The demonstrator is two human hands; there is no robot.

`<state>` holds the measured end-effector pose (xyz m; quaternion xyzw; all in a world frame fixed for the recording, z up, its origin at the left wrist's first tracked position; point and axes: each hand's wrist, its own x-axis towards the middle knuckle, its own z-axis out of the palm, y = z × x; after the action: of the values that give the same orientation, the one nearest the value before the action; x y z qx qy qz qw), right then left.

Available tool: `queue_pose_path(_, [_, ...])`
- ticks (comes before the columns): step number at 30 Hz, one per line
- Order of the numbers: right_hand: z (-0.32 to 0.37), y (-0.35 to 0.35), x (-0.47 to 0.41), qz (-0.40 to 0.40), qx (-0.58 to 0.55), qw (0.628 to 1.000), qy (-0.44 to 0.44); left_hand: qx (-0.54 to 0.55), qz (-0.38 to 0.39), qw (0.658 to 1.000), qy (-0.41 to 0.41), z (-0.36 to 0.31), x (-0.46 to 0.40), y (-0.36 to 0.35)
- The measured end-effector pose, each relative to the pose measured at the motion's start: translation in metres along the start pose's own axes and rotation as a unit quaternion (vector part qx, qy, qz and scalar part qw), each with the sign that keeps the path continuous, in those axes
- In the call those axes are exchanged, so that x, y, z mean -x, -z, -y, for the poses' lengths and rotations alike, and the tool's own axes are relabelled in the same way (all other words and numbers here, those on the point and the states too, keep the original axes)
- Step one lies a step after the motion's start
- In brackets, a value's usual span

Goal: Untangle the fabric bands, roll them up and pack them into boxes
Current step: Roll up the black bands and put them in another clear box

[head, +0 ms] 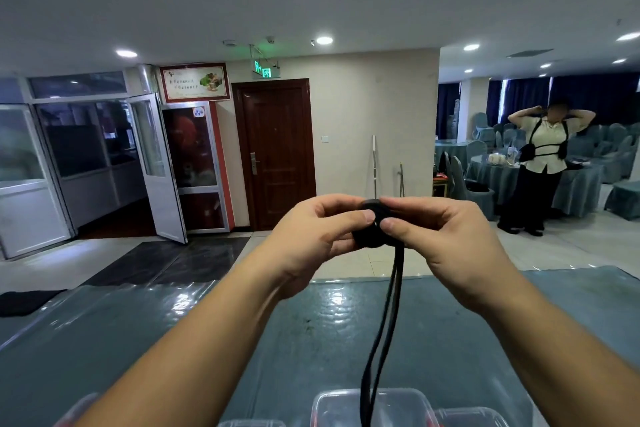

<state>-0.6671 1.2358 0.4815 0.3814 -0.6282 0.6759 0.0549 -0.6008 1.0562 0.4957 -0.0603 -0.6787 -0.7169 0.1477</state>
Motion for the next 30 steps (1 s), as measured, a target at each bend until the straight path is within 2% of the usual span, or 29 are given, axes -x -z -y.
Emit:
queue_pose_path(2, [0.004,0.003,-0.001,0.044,0.009,0.999,-0.004,-0.06,0.019,0.998,-0.009,-0.006,-0.001,0.004])
queue_pose_path(4, [0.006,0.002,-0.004,0.029,0.006,1.0,-0.003,-0.065,0.02,0.998,-0.012,-0.01,-0.001,0.005])
queue_pose_path(7, [0.001,-0.005,-0.004,-0.04,-0.022,0.999,0.012,0.003,-0.007,1.0,-0.006,-0.008,0.001,0.0])
queue_pose_path(10, [-0.003,-0.011,-0.002,-0.06,-0.061,0.996,0.014,0.064,-0.03,0.997,0.009,0.001,0.001,-0.006])
queue_pose_path(17, [0.005,0.002,-0.008,0.026,0.007,1.0,0.002,-0.038,0.001,0.999,0.001,-0.009,-0.001,0.004])
queue_pose_path(24, [0.001,-0.007,-0.006,-0.052,-0.047,0.998,0.007,0.022,-0.011,1.0,-0.01,-0.007,0.0,-0.001])
queue_pose_path(27, [0.001,-0.002,-0.006,-0.023,-0.015,1.0,0.001,-0.001,-0.006,1.0,0.012,-0.009,0.0,0.003])
queue_pose_path(30, [0.004,0.003,-0.008,0.03,0.018,0.999,-0.01,-0.078,0.011,0.997,0.011,-0.015,-0.001,0.009])
